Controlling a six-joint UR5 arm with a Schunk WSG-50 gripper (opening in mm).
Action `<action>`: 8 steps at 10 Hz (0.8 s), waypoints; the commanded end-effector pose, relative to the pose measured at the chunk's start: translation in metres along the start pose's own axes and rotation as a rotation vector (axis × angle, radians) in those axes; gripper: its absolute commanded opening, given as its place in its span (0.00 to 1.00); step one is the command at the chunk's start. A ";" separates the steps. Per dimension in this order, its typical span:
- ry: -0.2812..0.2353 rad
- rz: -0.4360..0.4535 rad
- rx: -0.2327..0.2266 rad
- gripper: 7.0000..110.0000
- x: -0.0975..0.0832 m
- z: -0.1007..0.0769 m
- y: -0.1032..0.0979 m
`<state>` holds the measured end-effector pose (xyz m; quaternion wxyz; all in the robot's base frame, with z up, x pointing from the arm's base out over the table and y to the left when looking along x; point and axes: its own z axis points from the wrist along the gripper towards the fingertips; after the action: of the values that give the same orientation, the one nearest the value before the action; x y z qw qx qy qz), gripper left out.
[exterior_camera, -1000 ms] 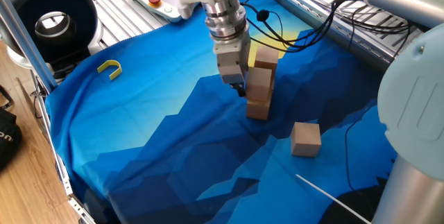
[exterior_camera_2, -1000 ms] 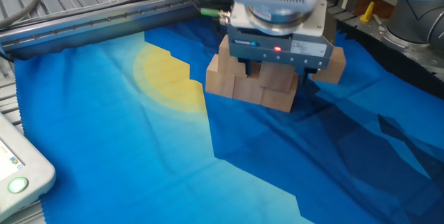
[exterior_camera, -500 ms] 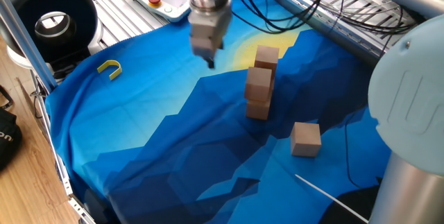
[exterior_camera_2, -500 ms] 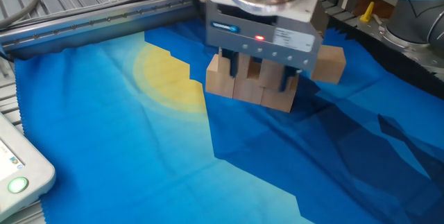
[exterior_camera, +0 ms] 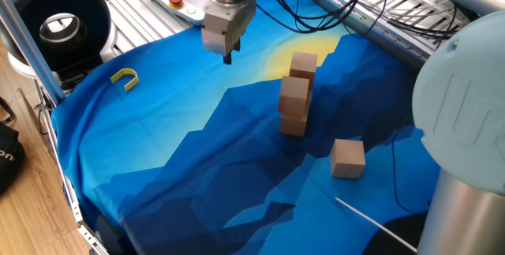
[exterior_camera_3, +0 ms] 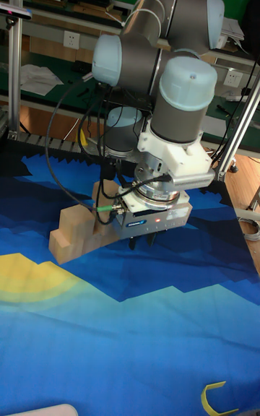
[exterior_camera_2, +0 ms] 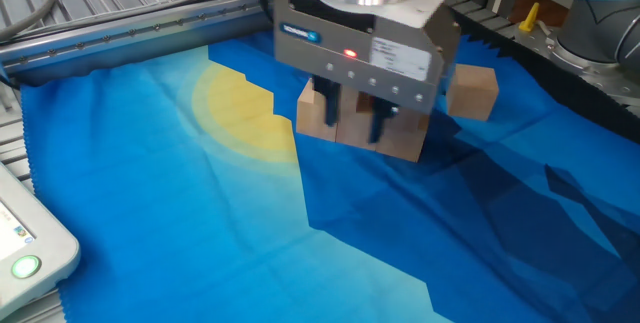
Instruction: Stack the blocks into a pyramid shape
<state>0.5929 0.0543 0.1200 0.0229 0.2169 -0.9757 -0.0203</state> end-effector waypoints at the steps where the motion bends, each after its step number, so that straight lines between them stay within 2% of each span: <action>1: 0.092 -0.139 -0.066 0.00 0.027 0.029 0.038; 2: 0.141 -0.133 -0.041 0.00 0.045 0.038 0.040; 4: 0.072 -0.080 -0.015 0.00 0.030 0.032 0.041; 5: 0.030 -0.012 -0.044 0.00 0.020 0.032 0.049; 6: -0.005 0.046 -0.021 0.00 0.011 0.030 0.041; 7: 0.002 0.028 0.036 0.00 0.013 0.031 0.021; 8: 0.023 0.017 0.041 0.00 0.023 0.038 0.021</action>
<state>0.5604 0.0731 0.0897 0.0387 0.2226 -0.9741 -0.0111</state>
